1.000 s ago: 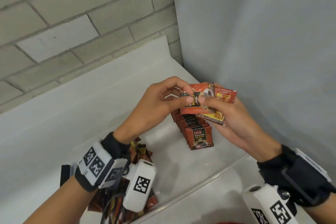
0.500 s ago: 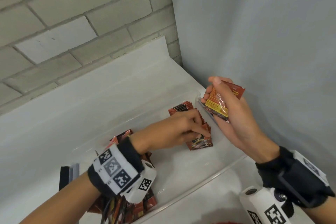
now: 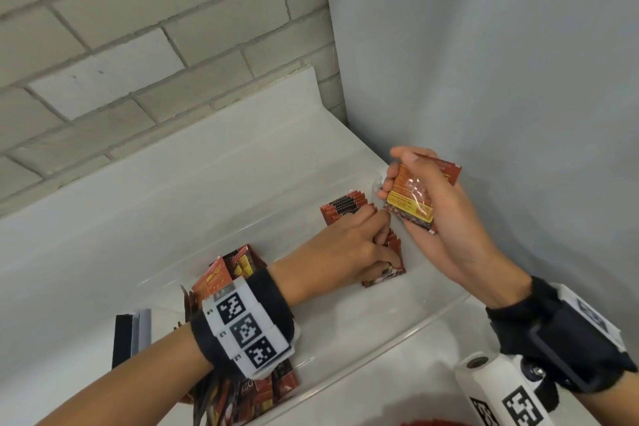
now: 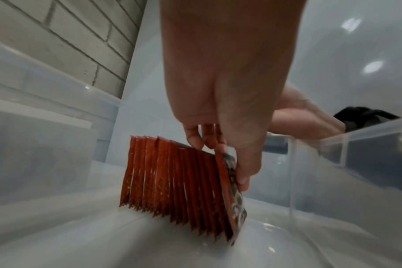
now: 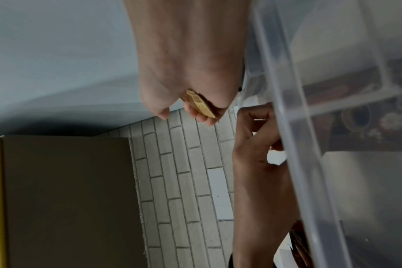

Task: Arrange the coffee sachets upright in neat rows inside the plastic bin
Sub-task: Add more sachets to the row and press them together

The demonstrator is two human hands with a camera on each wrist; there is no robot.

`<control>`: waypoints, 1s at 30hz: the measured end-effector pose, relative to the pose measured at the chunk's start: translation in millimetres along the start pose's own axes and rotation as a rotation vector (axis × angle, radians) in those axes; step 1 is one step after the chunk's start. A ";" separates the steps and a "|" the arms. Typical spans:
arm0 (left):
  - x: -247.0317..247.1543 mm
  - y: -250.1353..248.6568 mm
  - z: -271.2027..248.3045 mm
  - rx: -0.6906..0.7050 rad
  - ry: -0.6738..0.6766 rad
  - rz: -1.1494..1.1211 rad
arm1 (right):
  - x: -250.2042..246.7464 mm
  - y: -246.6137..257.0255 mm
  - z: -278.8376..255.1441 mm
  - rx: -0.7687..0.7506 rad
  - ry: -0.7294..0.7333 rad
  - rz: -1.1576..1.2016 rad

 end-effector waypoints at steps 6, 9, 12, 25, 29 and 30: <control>3.2 -2.0 -1.2 -0.061 0.025 0.026 | -3.3 -1.1 -1.3 0.052 0.023 0.038; 3.5 -3.0 -1.9 -0.038 0.023 0.014 | -3.7 -1.7 -1.8 0.098 0.011 0.044; 2.4 -1.7 -1.7 -0.028 0.035 -0.068 | -2.9 -1.5 -2.1 0.125 0.003 0.009; -66.0 26.4 -8.9 -0.571 -0.337 -1.205 | -4.5 -5.5 -0.4 -0.214 0.292 -0.320; -80.3 25.3 -10.8 -0.654 -0.428 -1.457 | -3.6 -8.0 -2.5 -0.214 0.378 -0.404; -81.8 24.8 -12.1 -0.639 -0.439 -1.400 | -3.5 -8.7 -2.2 -0.212 0.388 -0.426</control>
Point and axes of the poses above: each hand's wrist, its own z-axis towards the middle knuckle, its own x-axis out of the palm, y = z × x, the point moved 2 cm from there along z, towards the middle knuckle, and after that the axes turned 3 degrees about x, right-handed, at the moved point
